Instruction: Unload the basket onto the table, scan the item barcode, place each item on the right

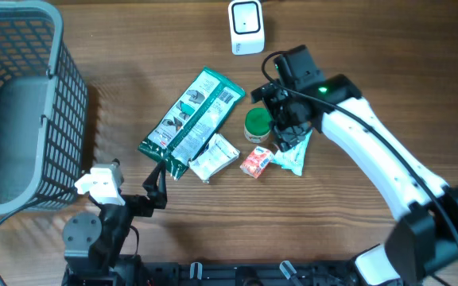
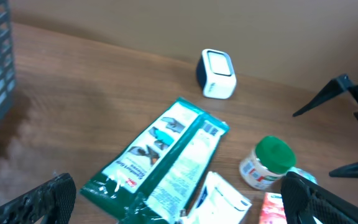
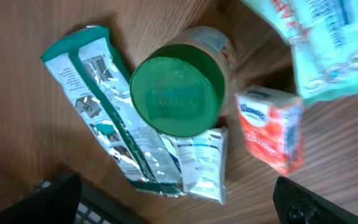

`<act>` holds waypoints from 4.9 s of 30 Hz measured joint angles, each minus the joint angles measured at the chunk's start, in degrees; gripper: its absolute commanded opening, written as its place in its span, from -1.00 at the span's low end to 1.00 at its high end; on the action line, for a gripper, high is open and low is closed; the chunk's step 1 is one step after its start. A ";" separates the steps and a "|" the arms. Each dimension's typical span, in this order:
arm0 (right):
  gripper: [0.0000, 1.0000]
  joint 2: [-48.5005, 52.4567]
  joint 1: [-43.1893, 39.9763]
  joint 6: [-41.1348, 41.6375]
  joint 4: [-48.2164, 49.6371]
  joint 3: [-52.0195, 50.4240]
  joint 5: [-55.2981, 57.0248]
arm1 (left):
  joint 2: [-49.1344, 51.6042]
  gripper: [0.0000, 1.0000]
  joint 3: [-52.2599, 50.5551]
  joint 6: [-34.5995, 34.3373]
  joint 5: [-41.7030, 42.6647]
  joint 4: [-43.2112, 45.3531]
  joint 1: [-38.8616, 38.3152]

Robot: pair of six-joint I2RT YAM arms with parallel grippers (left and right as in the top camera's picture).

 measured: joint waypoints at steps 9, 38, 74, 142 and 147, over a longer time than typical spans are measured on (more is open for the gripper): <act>0.99 7.48 0.00 1.64 6.82 0.00 -1.33 | 0.00 1.00 -5.99 -4.07 -3.45 0.42 0.00; 0.82 17.38 -0.26 -56.41 1.75 7.78 0.11 | 0.00 1.00 -7.15 -5.07 -3.87 0.87 0.00; 0.99 31.47 -0.26 -50.14 -41.83 51.67 8.87 | 0.11 1.00 -7.15 -5.07 -3.87 0.85 0.00; 0.99 42.71 1.68 -47.25 -23.61 42.97 11.50 | 0.15 1.00 -7.15 -5.09 -3.87 0.87 0.00; 1.00 42.66 1.68 -48.87 -26.25 43.04 13.53 | 0.15 1.00 -7.15 -5.09 -3.87 0.87 0.00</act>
